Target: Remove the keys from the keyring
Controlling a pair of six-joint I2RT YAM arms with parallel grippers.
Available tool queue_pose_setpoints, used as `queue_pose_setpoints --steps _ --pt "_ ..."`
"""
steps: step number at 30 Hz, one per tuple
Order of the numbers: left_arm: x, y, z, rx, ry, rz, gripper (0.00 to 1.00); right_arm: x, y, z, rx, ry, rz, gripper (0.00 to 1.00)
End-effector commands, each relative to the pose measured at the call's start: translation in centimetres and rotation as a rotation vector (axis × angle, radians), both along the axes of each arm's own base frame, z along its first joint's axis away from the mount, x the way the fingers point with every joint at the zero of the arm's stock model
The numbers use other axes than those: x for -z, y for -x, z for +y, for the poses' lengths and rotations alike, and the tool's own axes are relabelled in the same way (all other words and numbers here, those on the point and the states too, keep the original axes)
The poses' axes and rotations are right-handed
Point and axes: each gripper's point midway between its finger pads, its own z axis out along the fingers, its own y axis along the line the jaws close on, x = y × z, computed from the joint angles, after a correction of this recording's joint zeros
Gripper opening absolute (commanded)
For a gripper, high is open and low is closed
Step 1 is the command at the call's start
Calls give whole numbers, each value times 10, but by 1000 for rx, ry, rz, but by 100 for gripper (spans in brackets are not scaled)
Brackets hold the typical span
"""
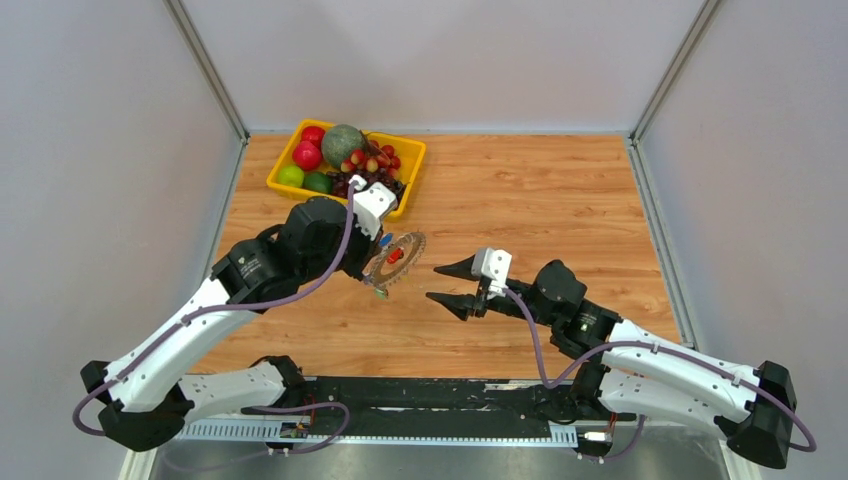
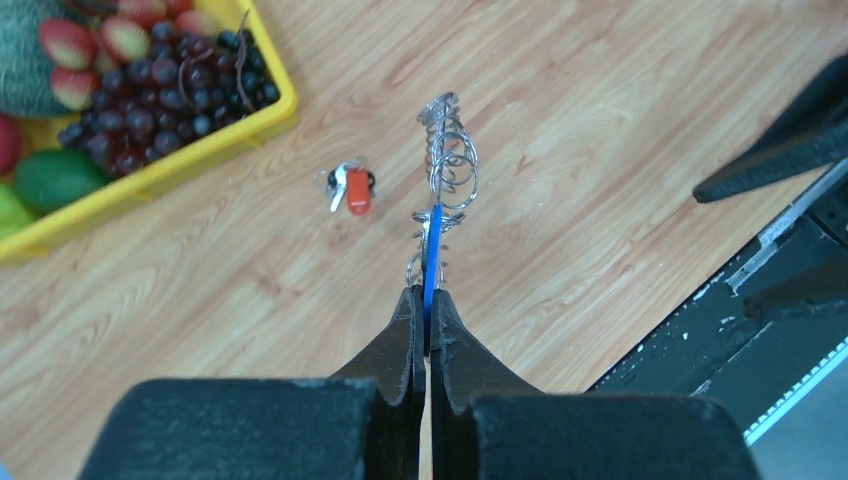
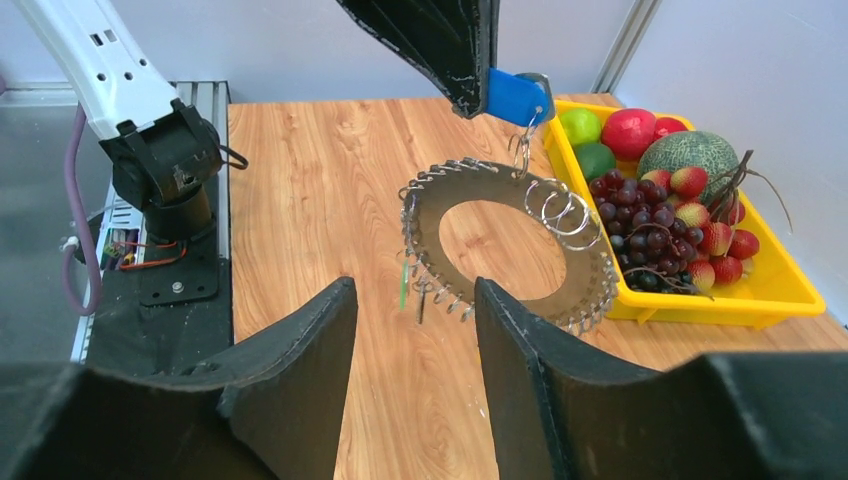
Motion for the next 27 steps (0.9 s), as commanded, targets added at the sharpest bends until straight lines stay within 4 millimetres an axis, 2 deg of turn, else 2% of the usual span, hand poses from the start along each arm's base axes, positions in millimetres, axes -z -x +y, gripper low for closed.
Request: queue_pose_setpoints --steps 1,9,14,19,24,27 --pt "-19 -7 13 -149 17 31 0 -17 4 1 -20 -96 -20 51" --pt "-19 -4 4 -200 12 165 0 -16 8 8 -48 -175 20 51" --pt "-30 0 -7 -207 77 219 0 -19 9 14 -70 -213 64 50" --pt "-35 -6 -9 -344 168 275 0 -18 5 15 -48 -250 90 49" --pt "-21 -13 6 -525 102 327 0 -18 -10 18 28 -249 121 50" --pt "-11 -14 6 -591 56 384 0 -16 -16 19 58 -253 130 52"
